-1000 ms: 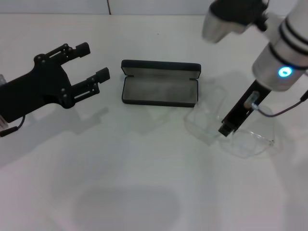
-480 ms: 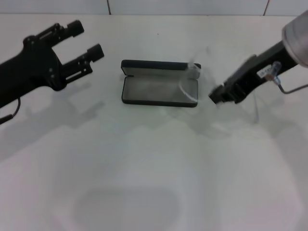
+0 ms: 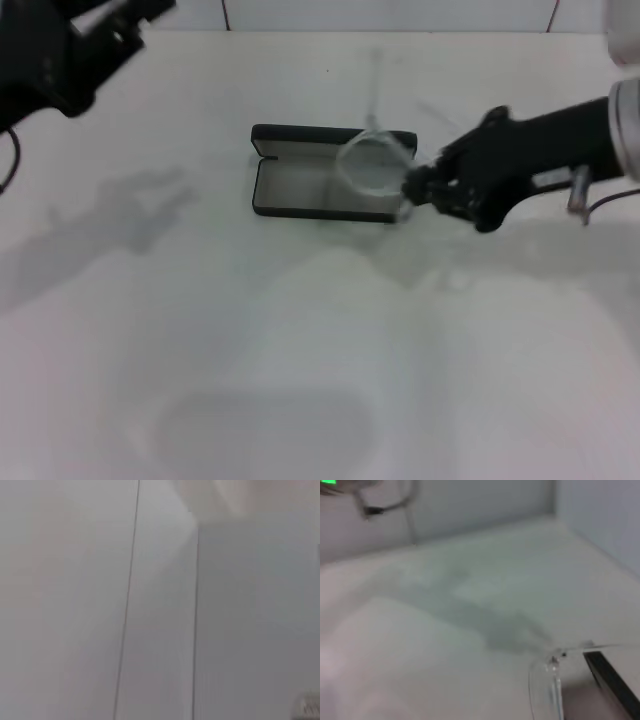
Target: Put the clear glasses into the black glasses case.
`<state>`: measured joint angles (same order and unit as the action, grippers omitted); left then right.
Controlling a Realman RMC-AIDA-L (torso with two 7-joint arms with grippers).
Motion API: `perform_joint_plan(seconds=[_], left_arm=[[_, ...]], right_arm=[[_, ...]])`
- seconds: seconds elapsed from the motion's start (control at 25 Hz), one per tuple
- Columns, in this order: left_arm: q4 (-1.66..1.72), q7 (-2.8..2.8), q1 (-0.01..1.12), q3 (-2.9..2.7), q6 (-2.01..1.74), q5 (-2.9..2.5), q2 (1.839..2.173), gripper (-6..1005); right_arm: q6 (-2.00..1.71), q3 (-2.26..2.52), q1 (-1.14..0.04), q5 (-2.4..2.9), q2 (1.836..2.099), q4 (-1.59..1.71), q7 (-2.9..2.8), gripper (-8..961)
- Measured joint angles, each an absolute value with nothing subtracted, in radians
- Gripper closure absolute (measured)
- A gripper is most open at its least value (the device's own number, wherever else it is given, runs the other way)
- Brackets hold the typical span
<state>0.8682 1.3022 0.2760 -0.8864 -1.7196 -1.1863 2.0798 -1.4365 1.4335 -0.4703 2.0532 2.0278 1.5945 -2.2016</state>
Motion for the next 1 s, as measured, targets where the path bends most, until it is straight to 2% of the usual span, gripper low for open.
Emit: perform_joint_plan(seconds=[0.32, 0.68, 1.0], left_arm=[[0.925, 1.394, 0.304, -0.927, -1.747, -1.168, 2.084, 743], [0.909, 1.445, 0.374, -1.009, -1.745, -1.174, 2.085, 943], [0.815, 1.444, 0.444, -1.065, -1.743, -1.198, 2.085, 954]], right_arm=[[-1.376, 1.441, -0.348, 1.429, 2.023, 1.208, -1.352, 896], [-1.578, 1.445, -0.411, 1.238, 2.025, 0.84, -1.006, 896], [-1.639, 1.462, -0.423, 1.207, 2.026, 0.776, -0.927, 896]])
